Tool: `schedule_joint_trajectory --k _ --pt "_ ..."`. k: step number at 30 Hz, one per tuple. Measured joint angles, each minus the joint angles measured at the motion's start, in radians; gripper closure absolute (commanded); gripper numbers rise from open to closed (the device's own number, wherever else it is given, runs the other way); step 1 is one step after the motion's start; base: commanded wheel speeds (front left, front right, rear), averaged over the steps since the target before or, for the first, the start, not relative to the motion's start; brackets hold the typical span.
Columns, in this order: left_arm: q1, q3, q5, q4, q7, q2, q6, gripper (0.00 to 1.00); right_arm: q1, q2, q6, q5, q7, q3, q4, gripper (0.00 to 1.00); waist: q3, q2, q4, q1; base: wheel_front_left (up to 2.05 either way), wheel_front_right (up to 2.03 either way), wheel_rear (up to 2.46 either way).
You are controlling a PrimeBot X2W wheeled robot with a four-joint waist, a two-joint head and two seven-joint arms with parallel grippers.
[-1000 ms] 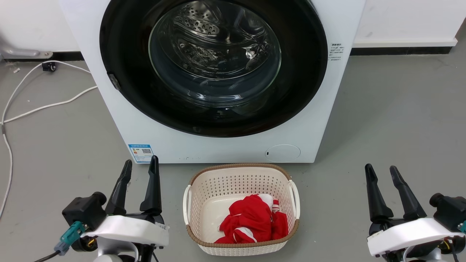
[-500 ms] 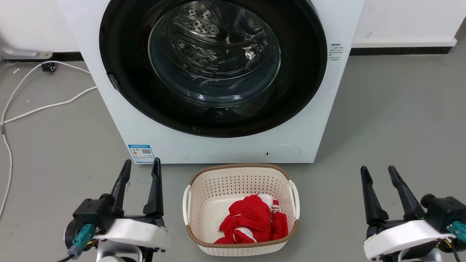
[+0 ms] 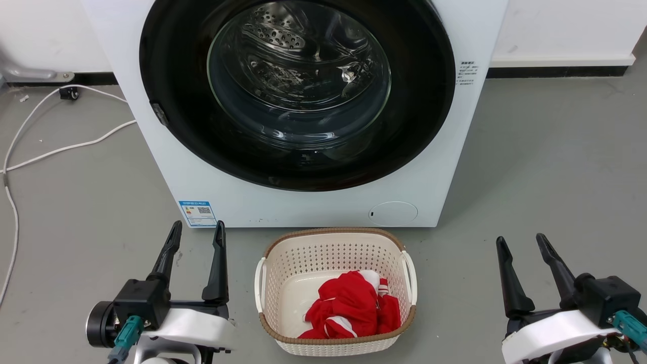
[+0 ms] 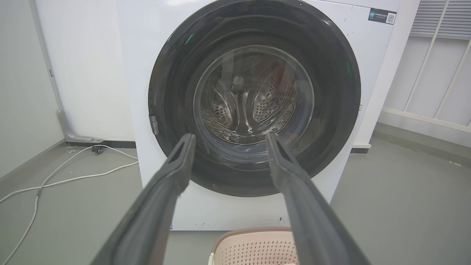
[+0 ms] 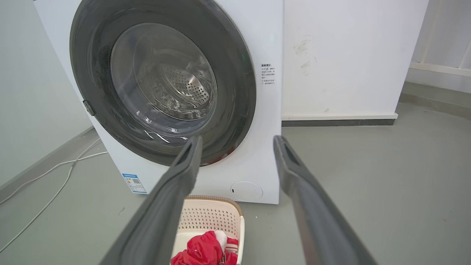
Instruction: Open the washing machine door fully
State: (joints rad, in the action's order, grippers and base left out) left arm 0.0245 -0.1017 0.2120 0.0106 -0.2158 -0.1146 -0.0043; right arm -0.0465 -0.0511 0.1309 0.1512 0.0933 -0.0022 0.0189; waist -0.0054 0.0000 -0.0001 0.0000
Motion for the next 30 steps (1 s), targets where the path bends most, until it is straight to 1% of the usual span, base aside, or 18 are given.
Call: schedule_joint_trajectory --k 15,25,30 --pt "-0.011 0.005 -0.089 0.007 -0.030 0.011 -0.005 0.00 -0.005 0.000 0.000 -0.058 0.008 0.011 0.000 0.00 0.000 0.0000 0.001 0.0000 0.00 0.00 0.00" --pt "-0.016 0.012 -0.154 0.009 -0.044 0.023 -0.022 0.00 -0.006 0.000 0.000 -0.114 0.021 0.018 -0.001 0.00 0.001 0.0000 -0.003 0.0000 0.00 0.00 0.00" --pt "-0.017 0.023 -0.153 0.010 -0.046 0.030 -0.029 0.00 -0.006 0.000 0.000 -0.116 0.024 0.017 -0.005 0.00 0.001 0.0000 -0.003 0.0000 0.00 0.00 0.00"
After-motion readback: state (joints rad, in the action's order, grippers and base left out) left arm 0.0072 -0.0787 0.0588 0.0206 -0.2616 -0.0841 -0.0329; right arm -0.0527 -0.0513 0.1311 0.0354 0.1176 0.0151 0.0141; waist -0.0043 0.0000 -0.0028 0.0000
